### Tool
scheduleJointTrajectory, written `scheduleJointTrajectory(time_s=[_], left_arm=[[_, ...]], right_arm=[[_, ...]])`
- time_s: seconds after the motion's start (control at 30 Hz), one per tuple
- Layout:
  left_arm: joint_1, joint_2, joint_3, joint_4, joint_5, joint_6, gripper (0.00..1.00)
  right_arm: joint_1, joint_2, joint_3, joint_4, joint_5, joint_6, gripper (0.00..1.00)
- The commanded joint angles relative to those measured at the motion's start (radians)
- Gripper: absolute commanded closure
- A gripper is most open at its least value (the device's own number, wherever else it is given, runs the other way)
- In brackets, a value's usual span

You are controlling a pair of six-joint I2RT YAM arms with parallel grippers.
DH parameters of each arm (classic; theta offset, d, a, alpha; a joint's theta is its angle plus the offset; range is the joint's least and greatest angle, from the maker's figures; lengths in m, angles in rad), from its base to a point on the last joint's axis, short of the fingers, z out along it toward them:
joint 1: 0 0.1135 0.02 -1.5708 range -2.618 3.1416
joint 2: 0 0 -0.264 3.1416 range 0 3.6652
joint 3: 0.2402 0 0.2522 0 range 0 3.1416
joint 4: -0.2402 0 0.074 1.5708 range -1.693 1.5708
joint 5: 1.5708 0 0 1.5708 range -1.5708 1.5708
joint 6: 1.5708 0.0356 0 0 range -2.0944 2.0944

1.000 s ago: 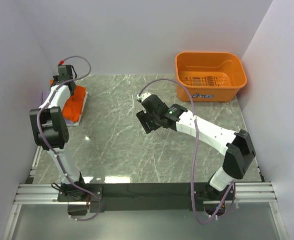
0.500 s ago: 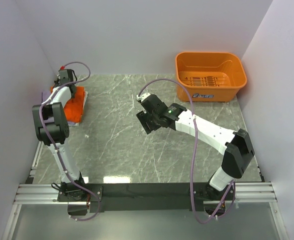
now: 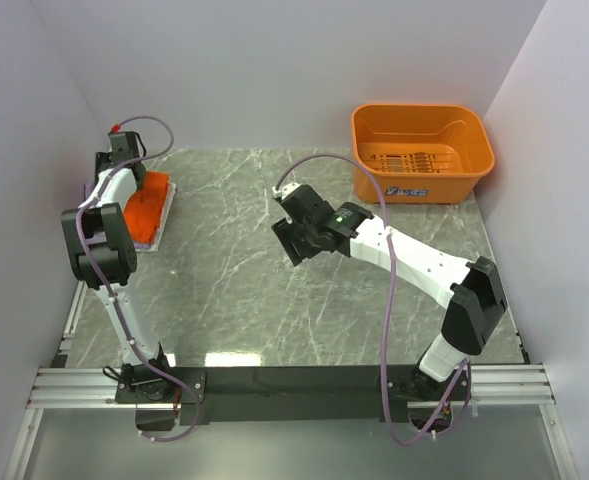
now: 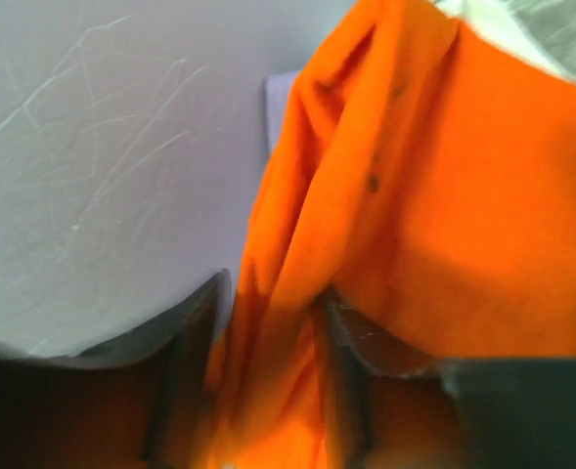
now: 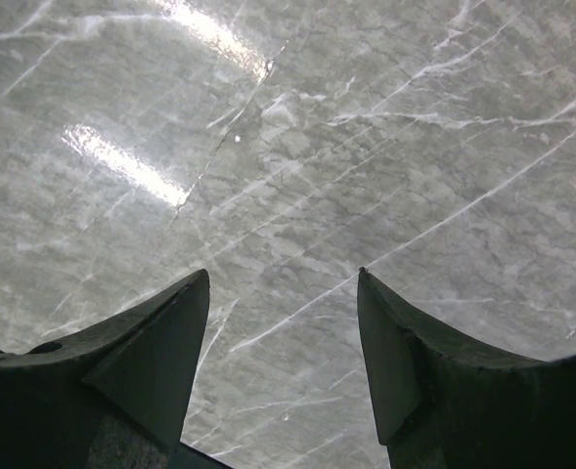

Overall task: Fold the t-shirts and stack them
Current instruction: Neatly place the folded tshirt to the corner

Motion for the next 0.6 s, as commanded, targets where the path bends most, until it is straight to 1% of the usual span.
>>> scheduleJointTrajectory(time_s=[0.0,0.03,0.07,0.17,0.3,0.33,0.43,0.47,0.5,0.53,0.57], left_arm=[[0.02,-0.009,0.051,0.0,-0.045,-0.028,0.4],[0.021,-0.017,0.051,0.005,-0.06,-0.037,0.23],[0.021,-0.029,0.057,-0.003,-0.065,-0.059,0.01],[0.021,-0.067,0.081,-0.055,-0.035,-0.136,0.01],[0.02,-0.146,0.066,-0.09,0.057,-0.244,0.01],[0.02,-0.179,0.054,-0.111,0.117,-0.305,0.0],[0.015,-0.236,0.032,-0.134,0.206,-0.387,0.01],[0.015,-0.282,0.013,-0.139,0.276,-0.443,0.01],[0.014,-0.306,0.003,-0.142,0.319,-0.476,0.01],[0.015,-0.361,-0.015,-0.145,0.358,-0.54,0.0],[0.015,-0.391,-0.026,-0.147,0.454,-0.566,0.0]], right_arm=[[-0.008,0.008,0.06,-0.02,0.021,-0.008,0.32],[-0.009,0.0,0.06,-0.02,0.039,-0.013,0.32],[-0.013,-0.006,0.058,-0.017,0.048,-0.014,0.32],[-0.039,-0.05,0.037,0.009,0.05,-0.002,0.32],[-0.091,-0.131,-0.03,0.051,0.047,0.024,0.32],[-0.118,-0.163,-0.043,0.057,0.047,0.041,0.32],[-0.169,-0.232,-0.086,0.074,0.054,0.093,0.32],[-0.207,-0.251,-0.095,0.078,0.064,0.108,0.32],[-0.221,-0.269,-0.115,0.08,0.08,0.122,0.32],[-0.239,-0.312,-0.124,0.081,0.09,0.151,0.32],[-0.273,-0.334,-0.135,0.083,0.097,0.16,0.32]])
